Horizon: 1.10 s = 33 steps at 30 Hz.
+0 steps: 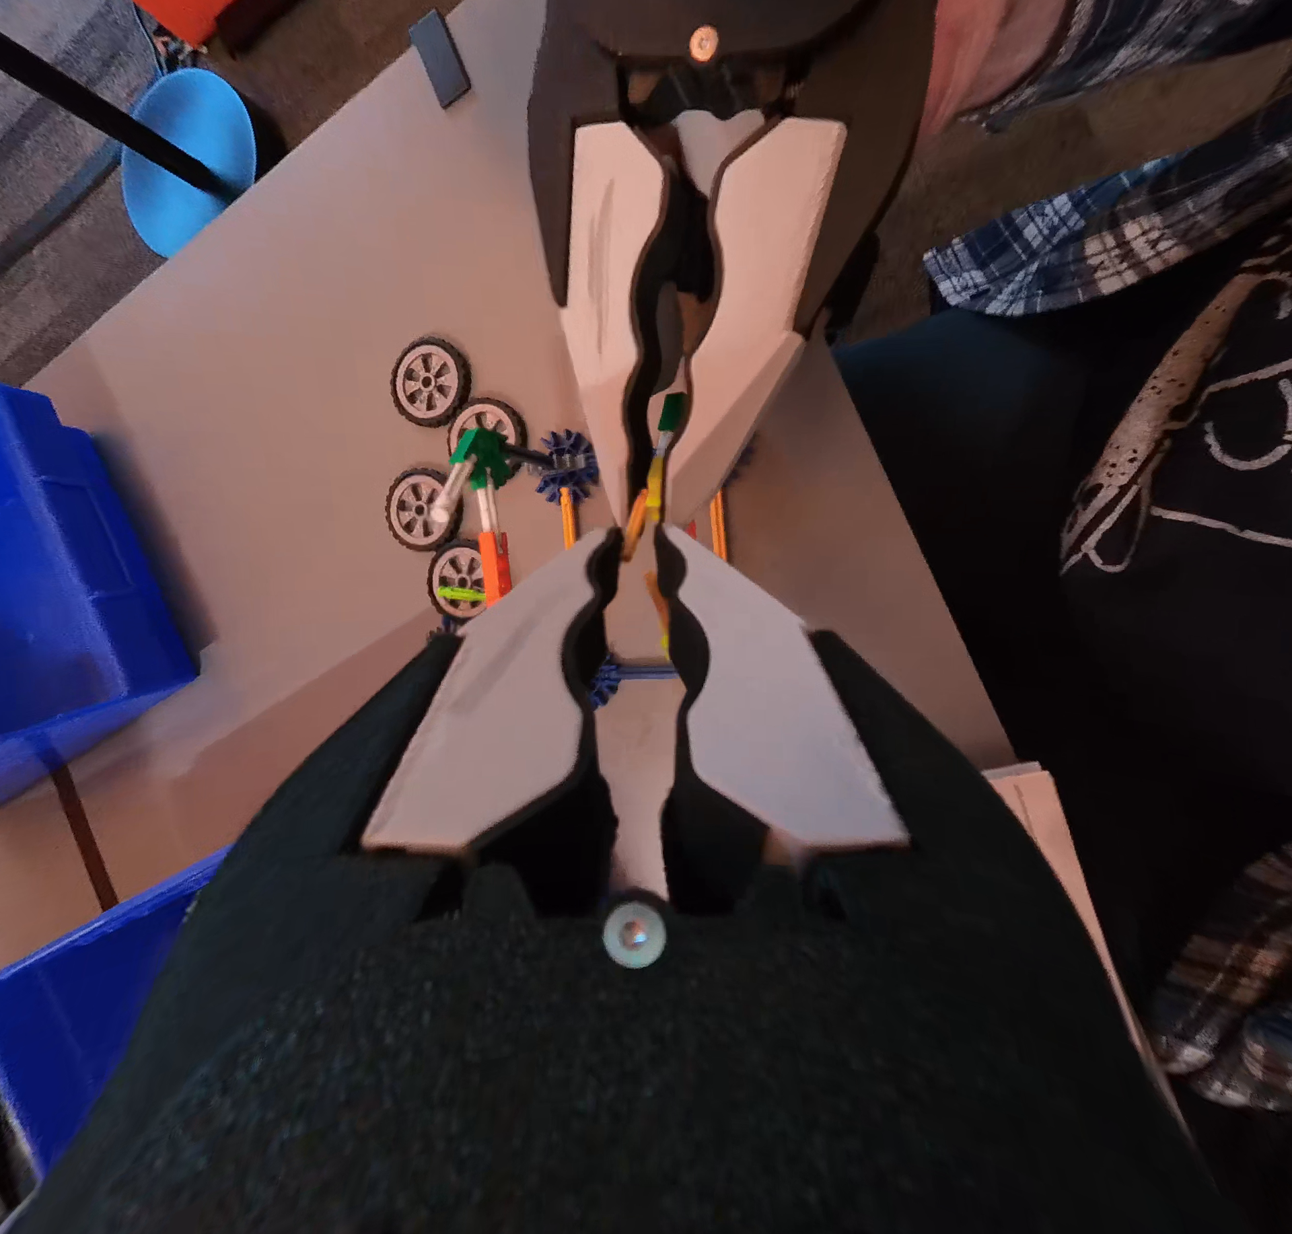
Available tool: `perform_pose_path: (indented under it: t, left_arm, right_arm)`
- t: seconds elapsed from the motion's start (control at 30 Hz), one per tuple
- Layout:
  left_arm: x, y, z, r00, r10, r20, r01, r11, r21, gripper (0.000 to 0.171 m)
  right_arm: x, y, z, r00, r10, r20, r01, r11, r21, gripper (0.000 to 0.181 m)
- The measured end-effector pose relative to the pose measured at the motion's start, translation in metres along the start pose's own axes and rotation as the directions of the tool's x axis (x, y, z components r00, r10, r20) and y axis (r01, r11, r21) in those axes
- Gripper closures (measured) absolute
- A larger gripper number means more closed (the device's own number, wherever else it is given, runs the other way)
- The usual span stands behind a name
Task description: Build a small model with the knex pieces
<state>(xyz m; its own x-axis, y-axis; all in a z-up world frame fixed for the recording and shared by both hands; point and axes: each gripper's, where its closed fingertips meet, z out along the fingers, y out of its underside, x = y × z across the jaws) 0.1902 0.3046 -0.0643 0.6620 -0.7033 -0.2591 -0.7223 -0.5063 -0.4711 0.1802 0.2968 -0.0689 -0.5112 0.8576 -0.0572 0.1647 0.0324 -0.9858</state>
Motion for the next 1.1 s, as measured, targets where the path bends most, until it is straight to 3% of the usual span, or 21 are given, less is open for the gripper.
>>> perform_pose_path:
  t: [0.27, 0.43, 1.1]
  left_arm:
    - [0.0053, -0.0032, -0.0018, 0.996, -0.057, -0.073, 0.063, 0.995, 0.077, 0.170]
    - [0.0057, -0.0022, -0.0029, 0.997, -0.033, -0.077, 0.036, 0.998, 0.044, 0.170]
    - [0.0068, 0.0006, -0.0083, 0.992, 0.043, -0.116, -0.052, 0.996, -0.069, 0.170]
  right_arm:
    - [-0.0021, -0.0011, -0.0005, 1.000, 0.012, 0.024, -0.013, 1.000, 0.021, 0.174]
    - [-0.0036, -0.0012, -0.0040, 1.000, -0.017, 0.016, 0.016, 1.000, 0.013, 0.168]
    - [-0.0016, 0.0009, -0.0041, 0.995, -0.094, -0.019, 0.094, 0.995, -0.018, 0.173]
